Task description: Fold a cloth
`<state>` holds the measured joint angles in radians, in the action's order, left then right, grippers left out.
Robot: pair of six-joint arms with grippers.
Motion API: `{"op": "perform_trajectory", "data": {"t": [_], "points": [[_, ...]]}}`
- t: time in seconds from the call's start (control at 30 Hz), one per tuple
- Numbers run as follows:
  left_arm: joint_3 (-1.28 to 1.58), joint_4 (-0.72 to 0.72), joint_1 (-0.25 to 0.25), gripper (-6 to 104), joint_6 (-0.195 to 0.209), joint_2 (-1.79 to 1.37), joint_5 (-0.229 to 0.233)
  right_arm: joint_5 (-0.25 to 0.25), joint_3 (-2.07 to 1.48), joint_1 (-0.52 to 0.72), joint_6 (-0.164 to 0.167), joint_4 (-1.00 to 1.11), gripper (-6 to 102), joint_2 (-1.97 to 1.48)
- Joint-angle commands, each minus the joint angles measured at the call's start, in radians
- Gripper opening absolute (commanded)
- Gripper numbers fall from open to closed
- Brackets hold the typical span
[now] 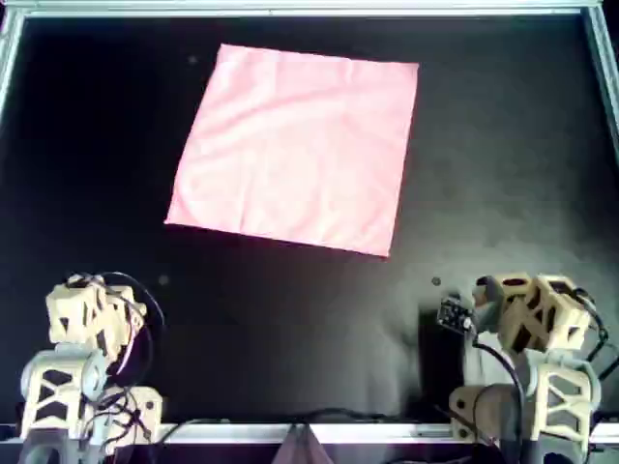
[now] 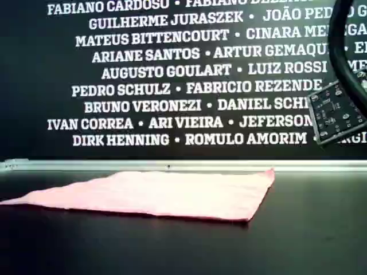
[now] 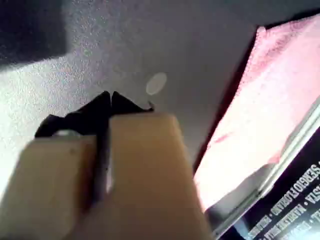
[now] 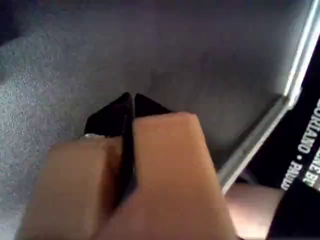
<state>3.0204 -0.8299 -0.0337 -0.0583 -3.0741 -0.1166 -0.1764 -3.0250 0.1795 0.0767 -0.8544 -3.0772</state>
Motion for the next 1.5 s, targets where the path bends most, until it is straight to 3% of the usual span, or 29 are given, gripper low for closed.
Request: {"op": "perform_trajectory", "data": {"t": [0.0,0.67,0.77,0.87,0.97,1.1,1.3,1.47], "points": [[-0.012,0.008,-0.020,1,0.005,-0.011,0.002,0.002,-0.014,0.002,0.006,-0.011,2,-0.034],[-0.025,0.040,-0.008,3,-0.002,-0.011,-0.014,-0.015,0.002,-0.005,0.006,0.012,3,-0.034],[-0.029,0.089,-0.008,10,0.000,-0.012,-0.014,-0.015,0.020,-0.005,0.006,0.081,12,-0.034],[-0.014,0.132,-0.008,24,0.006,-0.012,-0.014,-0.015,0.031,-0.005,-0.008,0.137,29,-0.034],[-0.018,0.135,-0.009,37,-0.006,-0.012,-0.012,-0.002,0.026,-0.005,0.006,0.144,47,-0.034],[-0.014,0.132,-0.008,48,0.006,-0.011,-0.012,-0.014,0.041,0.009,-0.009,0.147,63,-0.034],[-0.048,0.138,-0.006,51,0.006,-0.012,-0.014,-0.021,0.112,-0.014,0.006,0.149,70,-0.034],[-0.137,0.140,-0.006,51,0.008,-0.011,-0.014,-0.124,0.183,-0.175,-0.009,0.146,70,0.000]]}}
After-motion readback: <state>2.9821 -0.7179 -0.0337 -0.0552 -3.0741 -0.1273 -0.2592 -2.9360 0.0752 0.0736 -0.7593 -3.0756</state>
